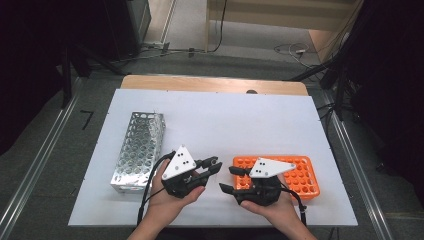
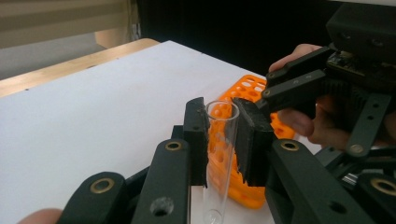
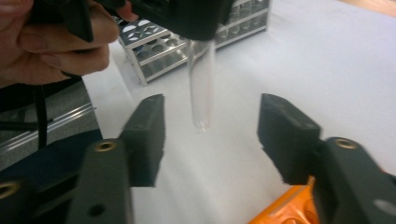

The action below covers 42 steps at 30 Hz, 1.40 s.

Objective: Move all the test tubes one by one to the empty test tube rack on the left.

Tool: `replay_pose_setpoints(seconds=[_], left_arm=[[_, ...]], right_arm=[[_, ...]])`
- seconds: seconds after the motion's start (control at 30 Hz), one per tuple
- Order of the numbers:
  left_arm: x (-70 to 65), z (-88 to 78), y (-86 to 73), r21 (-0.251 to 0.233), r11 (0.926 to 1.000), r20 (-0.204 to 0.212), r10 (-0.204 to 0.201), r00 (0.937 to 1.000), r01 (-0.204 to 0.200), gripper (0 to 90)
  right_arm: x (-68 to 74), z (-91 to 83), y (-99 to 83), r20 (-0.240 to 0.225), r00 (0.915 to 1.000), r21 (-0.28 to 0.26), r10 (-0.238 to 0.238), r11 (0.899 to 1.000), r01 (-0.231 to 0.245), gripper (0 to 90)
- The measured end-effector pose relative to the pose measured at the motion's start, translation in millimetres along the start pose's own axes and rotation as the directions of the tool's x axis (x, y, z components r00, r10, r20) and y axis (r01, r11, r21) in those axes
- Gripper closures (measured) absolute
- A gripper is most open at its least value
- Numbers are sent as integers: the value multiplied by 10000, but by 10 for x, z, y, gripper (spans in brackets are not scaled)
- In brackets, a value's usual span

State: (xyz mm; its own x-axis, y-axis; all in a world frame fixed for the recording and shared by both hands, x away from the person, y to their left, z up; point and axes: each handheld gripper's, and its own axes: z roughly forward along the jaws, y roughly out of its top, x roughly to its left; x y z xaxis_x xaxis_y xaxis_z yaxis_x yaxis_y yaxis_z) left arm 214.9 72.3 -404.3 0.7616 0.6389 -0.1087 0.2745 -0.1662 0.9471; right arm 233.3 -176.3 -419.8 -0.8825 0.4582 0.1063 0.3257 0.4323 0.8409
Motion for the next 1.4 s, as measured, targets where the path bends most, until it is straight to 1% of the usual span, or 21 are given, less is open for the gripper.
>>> replay_pose_setpoints(seconds=[0.03, 0.13, 0.23, 0.3, 0.47, 0.6, 0.63, 0.77, 0.83, 0.9, 0.97, 1.1, 1.17, 1.2, 1.23, 1.33, 1.4], left_arm=[[17, -13, 4, -15, 10000, -56, -22, 10000, 22, 761], [71, -51, 18, -91, 9999, -224, -85, 9997, 83, 761], [124, -81, 24, -173, 9997, -359, -152, 9992, 146, 761], [160, -107, 27, -166, 9997, -490, -190, 9986, 183, 761], [256, -169, 31, -304, 9990, -761, -361, 9964, 339, 761], [336, -222, 36, -410, 9982, -955, -476, 9943, 439, 761], [357, -238, 40, -392, 9984, -1036, -448, 9936, 410, 761], [440, -300, 48, -512, 9975, -1297, -541, 9901, 478, 761], [487, -334, 49, -601, 9965, -1480, -664, 9868, 581, 761], [546, -374, 49, -638, 9962, -1646, -696, 9839, 598, 761], [608, -416, 45, -752, 9951, -1865, -775, 9794, 644, 761], [759, -493, 21, -788, 9942, -2302, -897, 9690, 733, 761], [830, -535, 7, -903, 9920, -2444, -1082, 9636, 885, 761], [860, -556, 2, -937, 9912, -2556, -1146, 9600, 934, 761], [891, -577, -3, -992, 9902, -2617, -1210, 9575, 980, 761], [963, -622, -17, -1045, 9892, -2866, -1287, 9494, 1025, 761], [1004, -629, -32, -1063, 9890, -2996, -1302, 9451, 1026, 761]], right_arm=[[-17, -14, -1, 6, 10000, -35, 73, 10000, -73, 310], [-59, -49, -4, 225, 9994, -120, 252, 9996, -249, 225], [-87, -81, -10, 361, 9990, -240, 268, 9994, -259, 158], [-110, -101, -16, 458, 9984, -222, 335, 9992, -325, 92], [-205, -165, -48, 282, 9984, -414, 481, 9980, -469, 8], [-287, -218, -80, 349, 9975, -538, 623, 9967, -603, 0], [-305, -232, -86, 418, 9969, -559, 659, 9964, -636, 0], [-367, -276, -108, 626, 9957, -604, 686, 9961, -649, 0], [-397, -293, -120, 686, 9948, -619, 759, 9955, -717, 0], [-425, -310, -133, 756, 9941, -625, 782, 9953, -736, 0], [-449, -326, -146, 825, 9933, -613, 807, 9952, -758, 0], [-507, -352, -178, 975, 9911, -613, 911, 9945, -854, 0], [-533, -359, -196, 1047, 9895, -623, 1000, 9936, -938, 0], [-544, -363, -202, 1054, 9891, -638, 1028, 9933, -964, 0], [-554, -367, -206, 1104, 9889, -609, 995, 9938, -932, 0], [-576, -382, -215, 1155, 9880, -626, 1021, 9935, -954, 0], [-593, -394, -222, 1230, 9871, -632, 1026, 9934, -954, 0]])
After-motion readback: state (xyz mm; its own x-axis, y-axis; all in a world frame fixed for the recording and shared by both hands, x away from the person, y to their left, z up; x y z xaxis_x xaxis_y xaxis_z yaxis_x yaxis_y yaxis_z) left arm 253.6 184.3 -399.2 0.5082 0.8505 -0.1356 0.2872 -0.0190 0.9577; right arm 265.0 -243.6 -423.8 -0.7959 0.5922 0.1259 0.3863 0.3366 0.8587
